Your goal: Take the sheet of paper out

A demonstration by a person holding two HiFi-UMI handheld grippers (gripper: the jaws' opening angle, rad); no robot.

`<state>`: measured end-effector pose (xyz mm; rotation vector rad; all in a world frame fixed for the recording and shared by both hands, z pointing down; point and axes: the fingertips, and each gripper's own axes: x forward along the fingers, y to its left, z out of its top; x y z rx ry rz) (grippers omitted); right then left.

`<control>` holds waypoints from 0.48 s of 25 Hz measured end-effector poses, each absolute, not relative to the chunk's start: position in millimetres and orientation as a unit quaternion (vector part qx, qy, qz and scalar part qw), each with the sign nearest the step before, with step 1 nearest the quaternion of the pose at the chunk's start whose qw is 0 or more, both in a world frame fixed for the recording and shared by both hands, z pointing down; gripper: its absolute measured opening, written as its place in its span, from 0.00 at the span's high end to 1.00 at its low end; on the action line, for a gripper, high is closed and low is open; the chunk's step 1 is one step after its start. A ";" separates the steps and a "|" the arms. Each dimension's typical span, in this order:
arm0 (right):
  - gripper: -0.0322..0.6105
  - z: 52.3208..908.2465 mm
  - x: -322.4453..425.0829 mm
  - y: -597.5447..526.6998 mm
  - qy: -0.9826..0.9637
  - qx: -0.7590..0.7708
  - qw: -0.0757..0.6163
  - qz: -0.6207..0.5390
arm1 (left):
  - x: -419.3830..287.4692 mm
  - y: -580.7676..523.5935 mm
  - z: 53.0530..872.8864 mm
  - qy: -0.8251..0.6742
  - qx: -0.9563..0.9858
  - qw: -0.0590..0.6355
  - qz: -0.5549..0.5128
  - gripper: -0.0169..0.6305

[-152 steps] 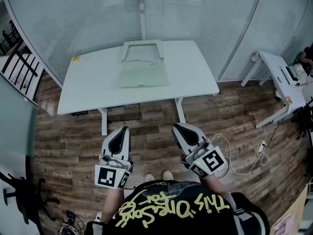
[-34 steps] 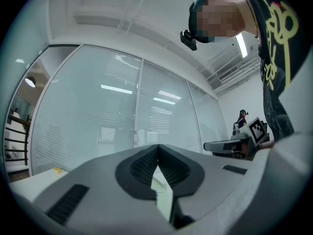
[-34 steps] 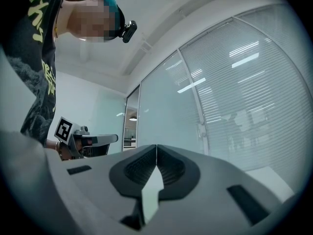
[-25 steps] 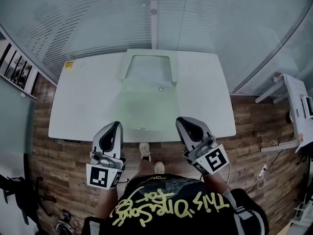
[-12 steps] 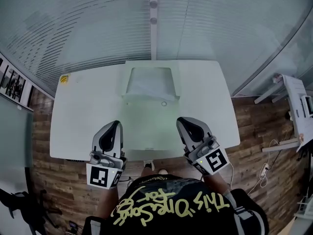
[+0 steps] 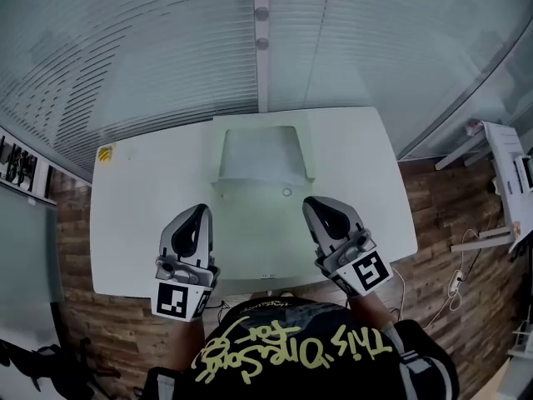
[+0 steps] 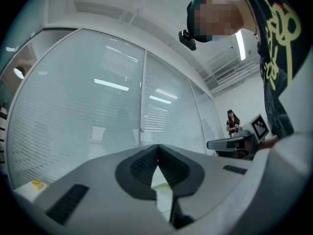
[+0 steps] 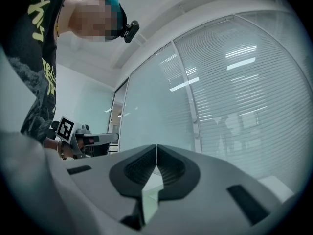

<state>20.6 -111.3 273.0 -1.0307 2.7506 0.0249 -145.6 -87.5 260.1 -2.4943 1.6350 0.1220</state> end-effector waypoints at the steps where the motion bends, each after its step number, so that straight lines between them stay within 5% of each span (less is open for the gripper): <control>1: 0.94 272.5 20.1 -115.0 0.931 -0.352 0.101 0.008 | -145.8 -91.5 257.7 0.542 -0.835 0.083 0.043 0.97; 12: 0.94 271.8 6.9 -142.8 0.922 -0.374 0.102 -0.003 | -159.0 -124.1 272.7 0.525 -0.850 0.036 0.030 0.97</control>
